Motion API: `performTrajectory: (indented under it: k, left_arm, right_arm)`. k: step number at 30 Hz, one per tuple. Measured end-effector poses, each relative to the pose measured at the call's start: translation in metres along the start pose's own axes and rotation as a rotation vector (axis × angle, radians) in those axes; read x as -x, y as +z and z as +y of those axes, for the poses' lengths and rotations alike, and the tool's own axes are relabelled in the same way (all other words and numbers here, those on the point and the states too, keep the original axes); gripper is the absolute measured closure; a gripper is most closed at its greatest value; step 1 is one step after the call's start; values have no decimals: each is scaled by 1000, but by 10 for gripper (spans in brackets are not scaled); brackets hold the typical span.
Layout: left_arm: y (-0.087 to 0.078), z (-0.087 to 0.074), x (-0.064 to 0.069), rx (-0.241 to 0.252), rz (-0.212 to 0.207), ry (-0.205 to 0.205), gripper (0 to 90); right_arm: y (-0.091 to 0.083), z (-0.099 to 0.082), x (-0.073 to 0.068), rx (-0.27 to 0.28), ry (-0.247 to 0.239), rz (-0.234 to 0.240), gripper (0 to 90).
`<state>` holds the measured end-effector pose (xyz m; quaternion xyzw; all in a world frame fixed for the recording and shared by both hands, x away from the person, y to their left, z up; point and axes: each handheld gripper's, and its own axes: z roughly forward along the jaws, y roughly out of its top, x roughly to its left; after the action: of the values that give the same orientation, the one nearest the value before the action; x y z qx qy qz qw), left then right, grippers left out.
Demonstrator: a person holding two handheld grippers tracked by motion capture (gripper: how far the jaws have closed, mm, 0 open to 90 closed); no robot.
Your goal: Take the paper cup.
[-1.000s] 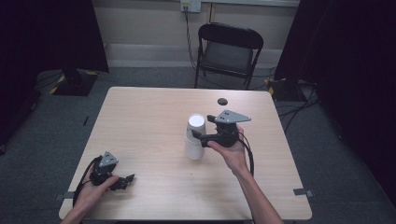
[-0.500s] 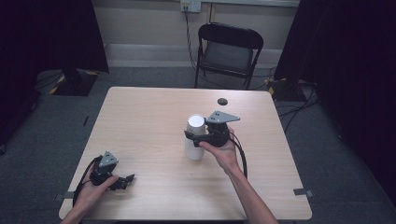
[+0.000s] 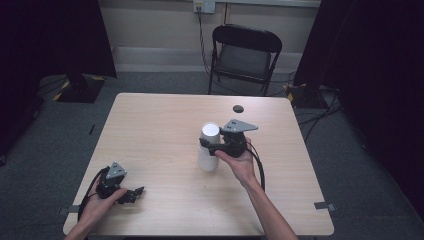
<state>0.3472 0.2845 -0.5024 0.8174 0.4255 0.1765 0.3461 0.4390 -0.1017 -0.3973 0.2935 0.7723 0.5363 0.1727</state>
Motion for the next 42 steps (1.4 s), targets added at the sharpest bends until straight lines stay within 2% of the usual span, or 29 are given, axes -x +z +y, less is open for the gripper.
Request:
performTrajectory:
  k: [8, 42]
  left_arm:
    - [0, 0, 0, 0, 0, 0, 0]
    - [0, 0, 0, -1, 0, -1, 0]
  right_arm:
    - [0, 2, -1, 2, -10, -7, 300]
    - [-10, 17, 0, 86, 2, -10, 322]
